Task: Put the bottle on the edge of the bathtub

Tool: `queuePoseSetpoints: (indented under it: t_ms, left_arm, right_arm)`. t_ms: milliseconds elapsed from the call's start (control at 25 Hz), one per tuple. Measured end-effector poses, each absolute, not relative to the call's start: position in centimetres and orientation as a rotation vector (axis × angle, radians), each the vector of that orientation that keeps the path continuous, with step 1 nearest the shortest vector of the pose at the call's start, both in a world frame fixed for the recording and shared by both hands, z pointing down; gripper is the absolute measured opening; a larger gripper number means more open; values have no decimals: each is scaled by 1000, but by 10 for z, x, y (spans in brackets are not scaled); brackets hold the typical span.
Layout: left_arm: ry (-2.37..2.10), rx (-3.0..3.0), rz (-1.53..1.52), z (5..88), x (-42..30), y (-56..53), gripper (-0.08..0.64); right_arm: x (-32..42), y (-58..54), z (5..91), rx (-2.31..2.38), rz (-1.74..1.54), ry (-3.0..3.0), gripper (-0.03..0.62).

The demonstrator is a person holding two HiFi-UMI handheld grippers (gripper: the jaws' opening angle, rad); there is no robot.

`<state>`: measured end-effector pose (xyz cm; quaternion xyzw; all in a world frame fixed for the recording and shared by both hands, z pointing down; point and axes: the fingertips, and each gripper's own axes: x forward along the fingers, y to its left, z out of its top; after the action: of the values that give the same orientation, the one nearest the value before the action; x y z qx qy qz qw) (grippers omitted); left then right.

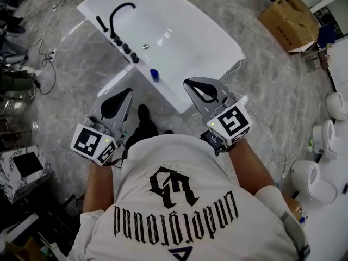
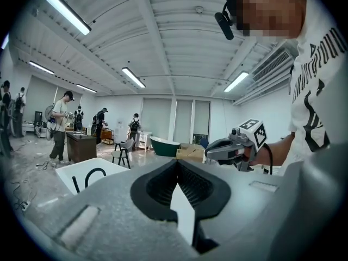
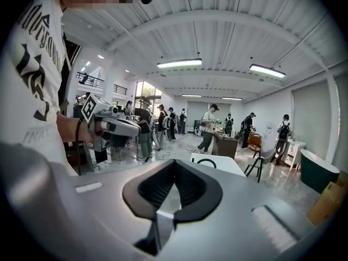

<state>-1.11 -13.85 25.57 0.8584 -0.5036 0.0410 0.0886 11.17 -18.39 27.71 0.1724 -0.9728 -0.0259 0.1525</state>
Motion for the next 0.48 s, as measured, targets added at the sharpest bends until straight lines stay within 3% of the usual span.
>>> queuePoseSetpoints:
  t_ms: [480]
  left_arm:
    - [-1570, 2400, 173, 282, -34, -96, 8]
  right_arm:
    - [77, -146, 292, 319, 34, -2821, 2]
